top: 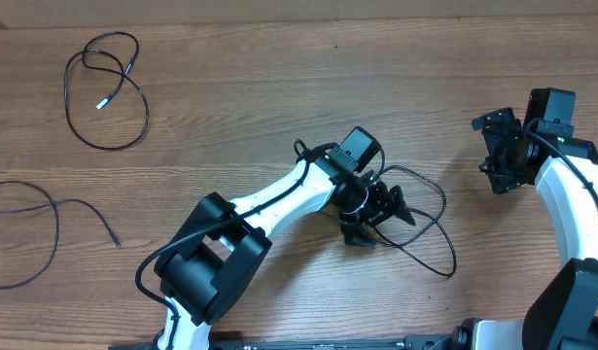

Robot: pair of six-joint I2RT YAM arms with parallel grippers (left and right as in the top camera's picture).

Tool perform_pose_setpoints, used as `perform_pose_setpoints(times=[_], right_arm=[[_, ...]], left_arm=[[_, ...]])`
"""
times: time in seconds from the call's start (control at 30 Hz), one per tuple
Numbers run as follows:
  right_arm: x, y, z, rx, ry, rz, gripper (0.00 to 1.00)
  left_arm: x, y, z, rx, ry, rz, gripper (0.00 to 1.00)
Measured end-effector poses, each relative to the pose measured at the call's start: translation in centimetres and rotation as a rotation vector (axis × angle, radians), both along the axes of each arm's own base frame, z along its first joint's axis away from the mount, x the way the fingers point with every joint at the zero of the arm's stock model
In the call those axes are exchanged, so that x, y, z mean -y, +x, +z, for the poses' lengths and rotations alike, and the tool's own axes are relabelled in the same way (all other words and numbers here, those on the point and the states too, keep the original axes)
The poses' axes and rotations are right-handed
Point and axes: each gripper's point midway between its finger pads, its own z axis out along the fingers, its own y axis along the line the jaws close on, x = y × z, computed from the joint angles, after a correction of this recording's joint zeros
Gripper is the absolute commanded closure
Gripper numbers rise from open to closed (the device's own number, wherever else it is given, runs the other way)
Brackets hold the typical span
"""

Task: Untangle cables
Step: 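Lower the left gripper onto the black USB cable and grasp it, then lift the held cable with the left gripper and carry it leftward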

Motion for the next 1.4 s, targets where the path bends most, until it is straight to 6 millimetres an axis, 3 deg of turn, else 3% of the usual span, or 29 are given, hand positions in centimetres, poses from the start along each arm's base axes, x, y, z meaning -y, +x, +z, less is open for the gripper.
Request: perform_pose_setpoints(times=[0.23, 0.3, 0.4, 0.57, 0.63, 0.67, 0.93, 1.07, 1.17, 1.3, 1.4], right_arm=[[0.0, 0.0, 0.0, 0.0, 0.0, 0.0, 0.0], [0.0, 0.0, 0.0, -0.001, -0.001, 0.0, 0.0], [0.0, 0.0, 0.0, -0.001, -0.002, -0.001, 0.0], [0.0, 0.0, 0.0, -0.001, -0.002, -0.002, 0.0], [0.0, 0.0, 0.0, -0.001, -0.002, 0.0, 0.0], [0.1, 0.0, 0.0, -0.001, -0.003, -0.001, 0.0], [0.0, 0.0, 0.0, -0.001, -0.002, -0.001, 0.0], [0.0, 0.0, 0.0, 0.0, -0.002, -0.001, 0.0], [0.0, 0.0, 0.0, -0.001, -0.002, -0.002, 0.0], [0.1, 0.0, 0.0, -0.001, -0.003, -0.001, 0.0], [0.1, 0.0, 0.0, -0.001, -0.002, -0.002, 0.0]], left_arm=[[0.9, -1.2, -0.5, -0.146, 0.122, 0.14, 0.1], [1.1, -1.6, -0.8, -0.151, 0.152, 0.159, 0.21], [1.3, -1.8, -1.3, -0.138, 0.191, 0.185, 0.28], [1.1, -1.4, -2.1, -0.098, 0.241, 0.227, 0.54], [1.0, -1.2, -2.4, -0.078, 0.259, 0.241, 0.85], [1.0, -1.1, -2.5, -0.073, 0.261, 0.24, 0.96], [-0.2, 0.8, -3.0, 0.066, 0.261, 0.187, 0.96], [-3.7, 3.5, -2.3, 0.129, 0.336, 0.161, 0.96], [-9.1, 5.9, -0.8, 0.177, 0.517, 0.187, 0.96], [-16.5, 7.9, 3.3, 0.28, 0.751, 0.231, 0.96], [-20.6, 8.8, 7.4, 0.388, 0.846, 0.237, 0.96]])
